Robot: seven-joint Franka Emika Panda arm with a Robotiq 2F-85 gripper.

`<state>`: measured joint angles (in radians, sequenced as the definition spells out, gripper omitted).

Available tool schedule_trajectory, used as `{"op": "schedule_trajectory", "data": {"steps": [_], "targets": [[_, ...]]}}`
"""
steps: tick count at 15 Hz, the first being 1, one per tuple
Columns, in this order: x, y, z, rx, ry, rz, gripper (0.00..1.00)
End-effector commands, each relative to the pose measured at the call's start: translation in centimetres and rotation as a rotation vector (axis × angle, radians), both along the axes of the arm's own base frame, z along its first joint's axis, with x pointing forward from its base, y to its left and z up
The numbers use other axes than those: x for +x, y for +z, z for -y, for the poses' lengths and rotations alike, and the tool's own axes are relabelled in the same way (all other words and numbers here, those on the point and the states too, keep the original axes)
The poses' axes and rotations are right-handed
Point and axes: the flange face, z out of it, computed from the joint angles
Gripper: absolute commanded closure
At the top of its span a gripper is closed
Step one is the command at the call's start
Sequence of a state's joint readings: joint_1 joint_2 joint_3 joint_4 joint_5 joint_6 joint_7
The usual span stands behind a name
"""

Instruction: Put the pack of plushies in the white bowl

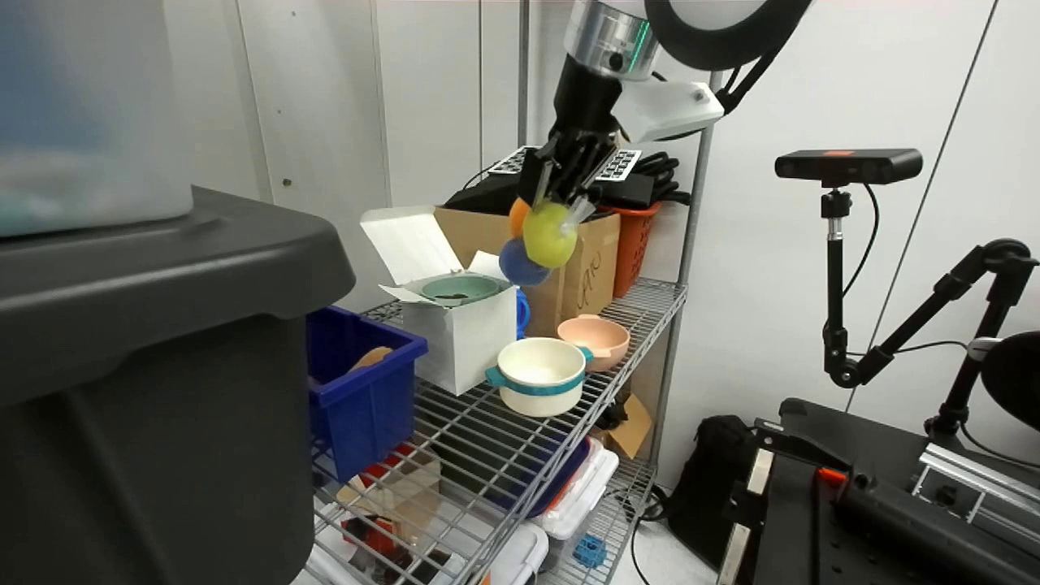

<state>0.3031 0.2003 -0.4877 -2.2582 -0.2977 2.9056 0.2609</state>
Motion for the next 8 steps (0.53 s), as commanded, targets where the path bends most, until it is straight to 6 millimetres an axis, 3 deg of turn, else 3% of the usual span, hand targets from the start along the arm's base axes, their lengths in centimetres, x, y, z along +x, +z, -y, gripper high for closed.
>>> {"op": "schedule_trajectory", "data": {"steps": [1,8], "targets": [[-1.1,0.4,1.6,-0.004,-0.032,-0.063,0.99],[-0.6,-1.2,3.7,-0.087,-0.096,-0.093,0.99]]}}
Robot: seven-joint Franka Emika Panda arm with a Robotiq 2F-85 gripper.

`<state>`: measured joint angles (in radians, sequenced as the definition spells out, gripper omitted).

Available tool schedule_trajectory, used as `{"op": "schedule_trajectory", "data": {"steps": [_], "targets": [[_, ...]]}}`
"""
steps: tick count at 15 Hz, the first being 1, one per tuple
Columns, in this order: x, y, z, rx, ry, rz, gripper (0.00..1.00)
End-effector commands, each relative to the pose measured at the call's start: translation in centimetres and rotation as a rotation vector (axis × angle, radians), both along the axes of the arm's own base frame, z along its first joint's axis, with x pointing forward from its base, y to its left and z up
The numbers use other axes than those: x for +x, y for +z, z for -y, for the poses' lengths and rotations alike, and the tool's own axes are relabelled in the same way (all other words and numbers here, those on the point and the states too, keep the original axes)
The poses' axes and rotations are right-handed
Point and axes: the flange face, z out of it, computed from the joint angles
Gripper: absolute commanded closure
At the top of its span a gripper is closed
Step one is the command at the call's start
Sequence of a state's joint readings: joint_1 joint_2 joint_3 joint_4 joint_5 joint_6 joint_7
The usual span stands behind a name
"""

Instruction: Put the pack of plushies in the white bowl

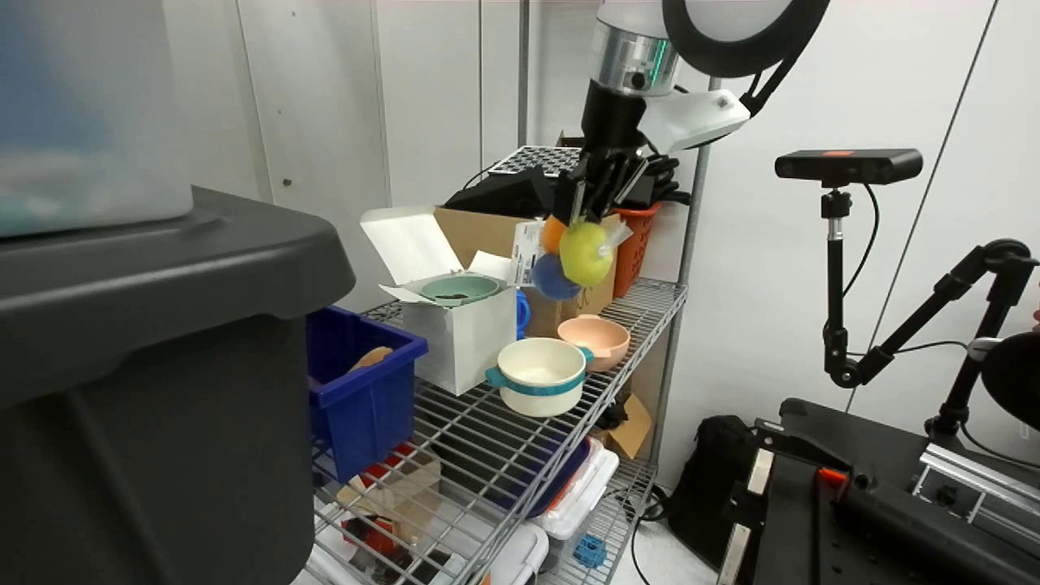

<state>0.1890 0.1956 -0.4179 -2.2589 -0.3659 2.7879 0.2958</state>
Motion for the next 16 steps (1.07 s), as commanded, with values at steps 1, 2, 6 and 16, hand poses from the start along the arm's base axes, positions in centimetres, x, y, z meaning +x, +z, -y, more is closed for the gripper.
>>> {"op": "schedule_trajectory", "data": {"steps": [1,2,6,16], "targets": [[0.5,0.6,1.3,-0.092,-0.031,0.029,0.99],[0.5,1.0,1.4,-0.120,-0.037,0.040,0.99],[0.8,1.5,2.1,-0.210,-0.083,0.082,0.99],[0.5,-4.3,-1.7,-0.083,-0.019,-0.039,0.99]]}}
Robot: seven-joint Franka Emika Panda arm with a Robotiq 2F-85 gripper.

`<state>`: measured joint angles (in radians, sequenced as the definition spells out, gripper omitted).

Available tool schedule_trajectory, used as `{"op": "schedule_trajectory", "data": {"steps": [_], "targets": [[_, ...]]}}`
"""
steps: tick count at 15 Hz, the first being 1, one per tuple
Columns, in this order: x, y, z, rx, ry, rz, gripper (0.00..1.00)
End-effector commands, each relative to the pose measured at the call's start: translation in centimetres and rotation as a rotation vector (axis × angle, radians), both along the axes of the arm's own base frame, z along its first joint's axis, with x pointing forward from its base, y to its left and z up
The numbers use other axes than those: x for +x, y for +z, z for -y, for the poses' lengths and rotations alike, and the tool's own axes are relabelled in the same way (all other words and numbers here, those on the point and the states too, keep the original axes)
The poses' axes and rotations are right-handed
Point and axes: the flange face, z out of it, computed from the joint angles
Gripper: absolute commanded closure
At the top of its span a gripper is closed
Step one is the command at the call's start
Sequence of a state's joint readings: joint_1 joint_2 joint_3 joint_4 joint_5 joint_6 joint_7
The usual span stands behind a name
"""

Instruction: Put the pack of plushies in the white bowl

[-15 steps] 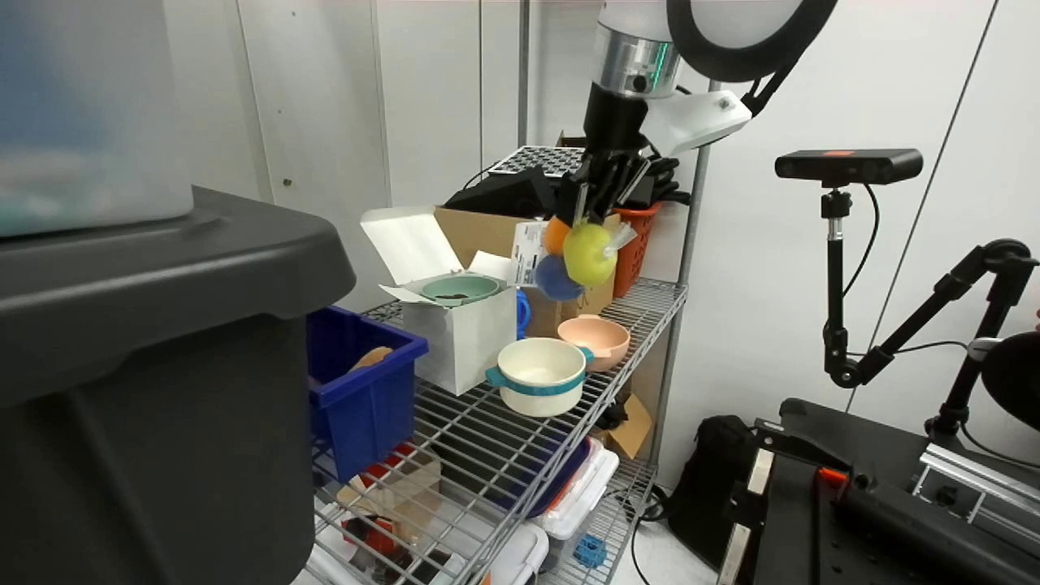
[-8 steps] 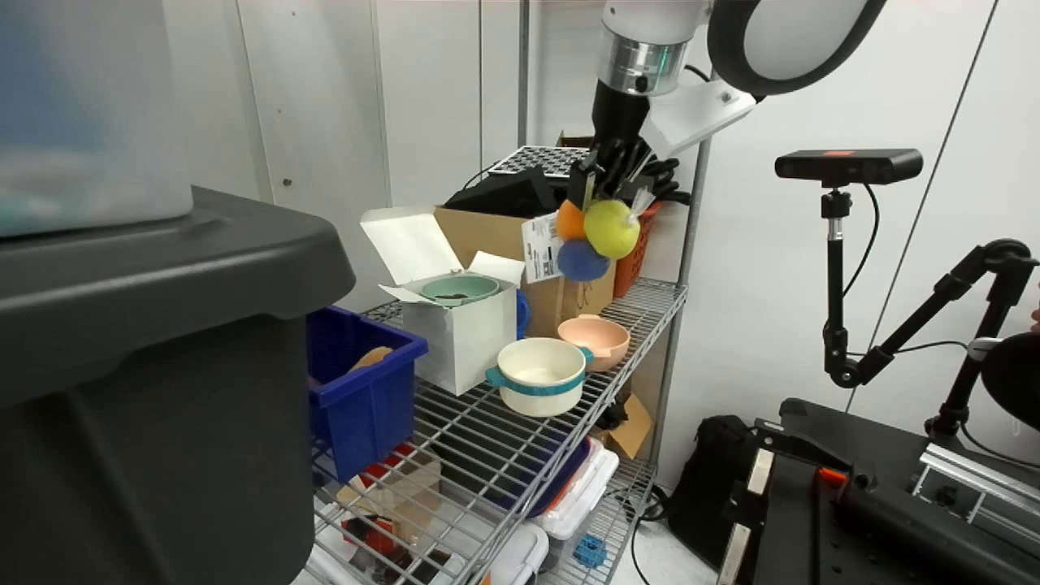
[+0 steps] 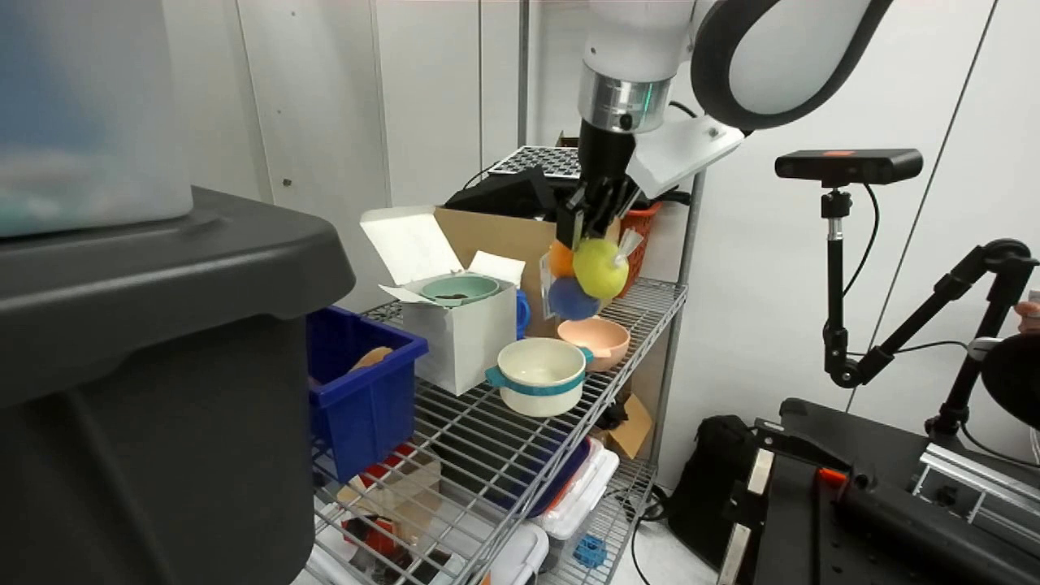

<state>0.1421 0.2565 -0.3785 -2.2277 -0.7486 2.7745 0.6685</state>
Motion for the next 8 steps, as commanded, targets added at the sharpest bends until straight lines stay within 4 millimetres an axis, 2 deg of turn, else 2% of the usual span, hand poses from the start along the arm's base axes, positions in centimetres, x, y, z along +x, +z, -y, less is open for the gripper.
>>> {"op": "schedule_trajectory", "data": {"steps": [1,4,8], "targets": [[0.5,-1.9,-1.4,0.072,0.039,-0.056,0.99],[1.6,-3.1,-2.2,0.122,0.056,-0.096,0.99],[3.5,-3.5,-1.9,0.152,0.053,-0.106,0.99]]}}
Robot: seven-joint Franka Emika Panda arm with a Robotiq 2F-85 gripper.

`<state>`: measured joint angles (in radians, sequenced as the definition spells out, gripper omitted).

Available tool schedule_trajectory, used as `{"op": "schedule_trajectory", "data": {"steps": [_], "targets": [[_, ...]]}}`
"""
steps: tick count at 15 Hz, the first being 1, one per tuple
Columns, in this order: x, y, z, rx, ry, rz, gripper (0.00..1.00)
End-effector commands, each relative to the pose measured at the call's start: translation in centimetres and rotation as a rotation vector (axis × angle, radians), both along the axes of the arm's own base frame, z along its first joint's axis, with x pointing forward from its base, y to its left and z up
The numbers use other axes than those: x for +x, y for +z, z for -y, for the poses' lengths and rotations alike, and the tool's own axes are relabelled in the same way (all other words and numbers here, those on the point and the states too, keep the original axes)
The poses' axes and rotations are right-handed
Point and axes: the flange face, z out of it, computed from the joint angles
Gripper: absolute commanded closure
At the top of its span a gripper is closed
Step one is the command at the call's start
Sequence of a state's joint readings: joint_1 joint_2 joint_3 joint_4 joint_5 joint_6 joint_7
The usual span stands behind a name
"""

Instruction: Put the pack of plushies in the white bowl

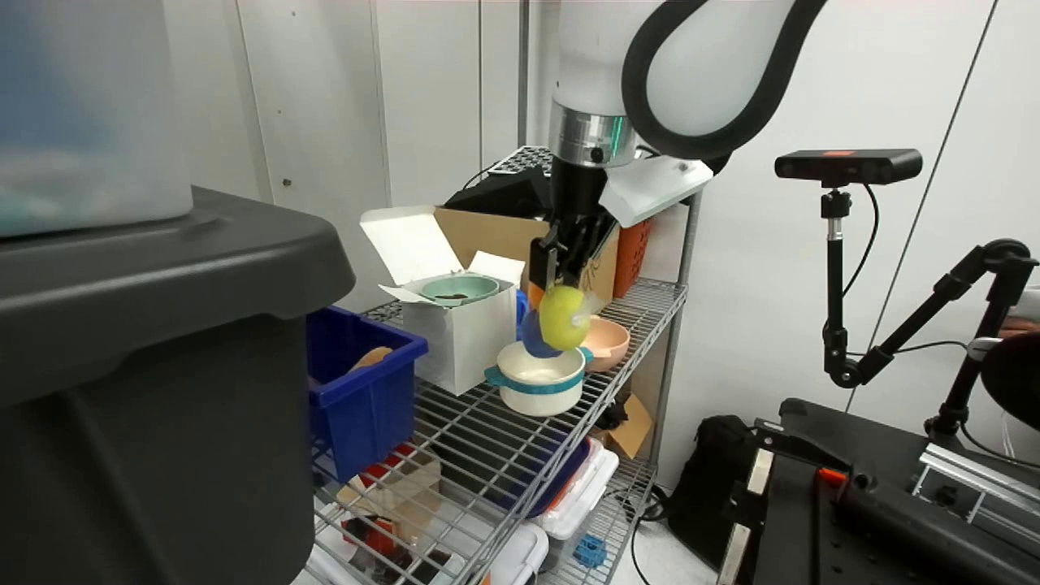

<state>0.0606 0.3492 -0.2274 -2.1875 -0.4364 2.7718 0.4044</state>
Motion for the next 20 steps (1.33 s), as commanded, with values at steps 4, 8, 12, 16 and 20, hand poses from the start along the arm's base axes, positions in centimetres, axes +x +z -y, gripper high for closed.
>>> {"op": "schedule_trajectory", "data": {"steps": [4,8,12,16,20], "targets": [[3.8,0.3,1.8,-0.040,-0.046,0.041,0.99],[5.4,0.6,3.3,-0.099,-0.096,0.091,0.99],[6.4,0.1,4.0,-0.146,-0.137,0.115,0.99],[7.1,-1.2,3.7,-0.164,-0.172,0.124,0.99],[6.6,-1.8,2.3,-0.114,-0.144,0.080,0.99]]}}
